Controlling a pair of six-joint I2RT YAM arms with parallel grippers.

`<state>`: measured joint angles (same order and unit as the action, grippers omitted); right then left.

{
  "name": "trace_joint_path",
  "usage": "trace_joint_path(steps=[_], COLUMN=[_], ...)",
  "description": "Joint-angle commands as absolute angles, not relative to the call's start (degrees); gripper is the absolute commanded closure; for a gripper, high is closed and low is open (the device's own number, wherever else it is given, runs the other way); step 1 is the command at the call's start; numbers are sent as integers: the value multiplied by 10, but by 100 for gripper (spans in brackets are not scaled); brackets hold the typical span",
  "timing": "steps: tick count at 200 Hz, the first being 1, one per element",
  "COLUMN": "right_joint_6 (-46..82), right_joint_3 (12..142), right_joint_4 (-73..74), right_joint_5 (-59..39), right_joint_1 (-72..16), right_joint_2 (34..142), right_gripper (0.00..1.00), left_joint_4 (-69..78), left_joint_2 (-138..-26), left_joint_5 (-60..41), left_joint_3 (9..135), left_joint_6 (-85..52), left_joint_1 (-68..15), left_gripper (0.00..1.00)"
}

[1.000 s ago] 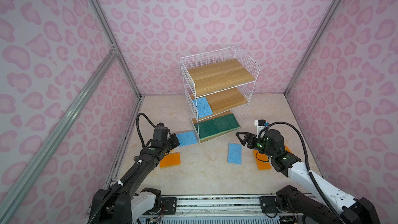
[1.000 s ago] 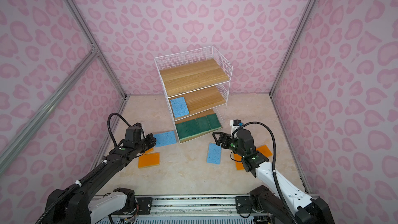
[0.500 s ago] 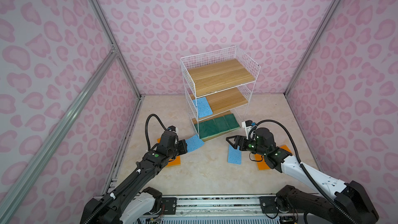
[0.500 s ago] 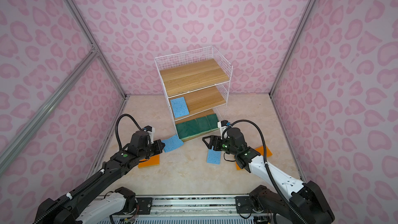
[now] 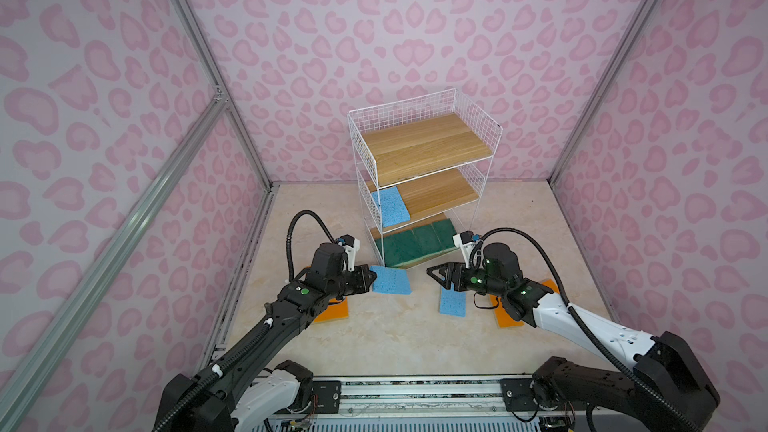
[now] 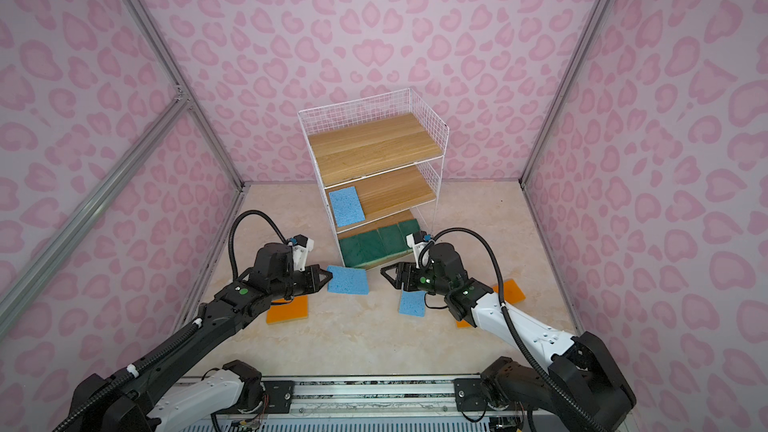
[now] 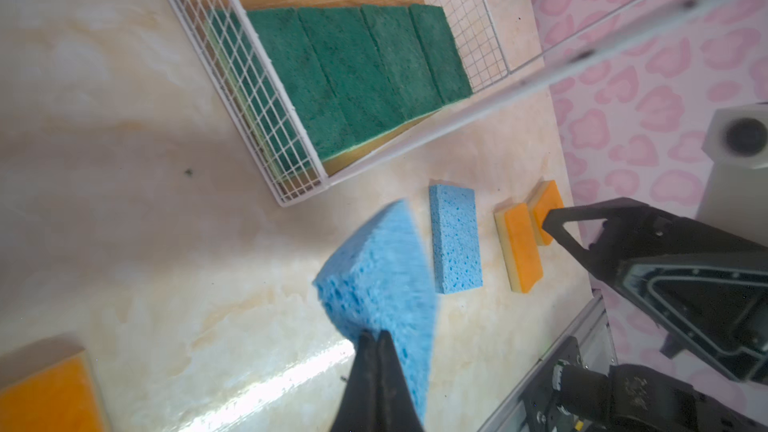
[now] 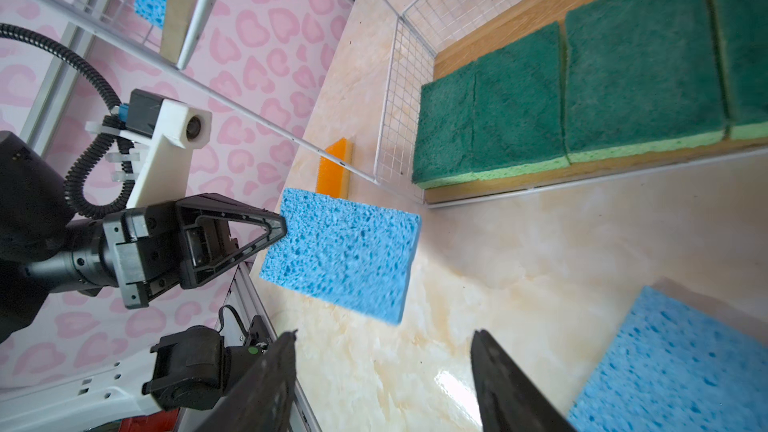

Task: Place and organize the cleaning sponges onto the shelf
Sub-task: 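Carry the blue sponge toward the right gripper while the right gripper grasps it, then open the left gripper and draw back while the right gripper takes the sponge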

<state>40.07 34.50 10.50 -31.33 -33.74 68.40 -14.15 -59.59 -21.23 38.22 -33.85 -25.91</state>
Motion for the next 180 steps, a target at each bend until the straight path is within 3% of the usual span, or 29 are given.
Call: trace_joint_path(steps=[1,77,107,156,180], right_joint_6=[396,403,408,440,449], right_joint_3=[353,363,366,366,365], right_joint_4=[130,149,166,228,244], right_joint_5=[-335,-351,-364,-403,-409], right_joint_1=[-343,-346,-346,-346,-346], right_joint_2=[697,731,733,761,766], right_gripper=[29,27,31,44,58], left_joint_4=[-134,-116,-94,-70,-66], left_joint_2=[-584,-569,-578,-584,-584], left_joint_5=[-257,-263,-277,-299,-304], left_joint_3=[395,400,404,411,411], left_joint_6=[-324,-326,-332,-341,-343], left_joint_1=[-261,-261,-261,-261,-261], left_gripper=[96,96,96,96,96])
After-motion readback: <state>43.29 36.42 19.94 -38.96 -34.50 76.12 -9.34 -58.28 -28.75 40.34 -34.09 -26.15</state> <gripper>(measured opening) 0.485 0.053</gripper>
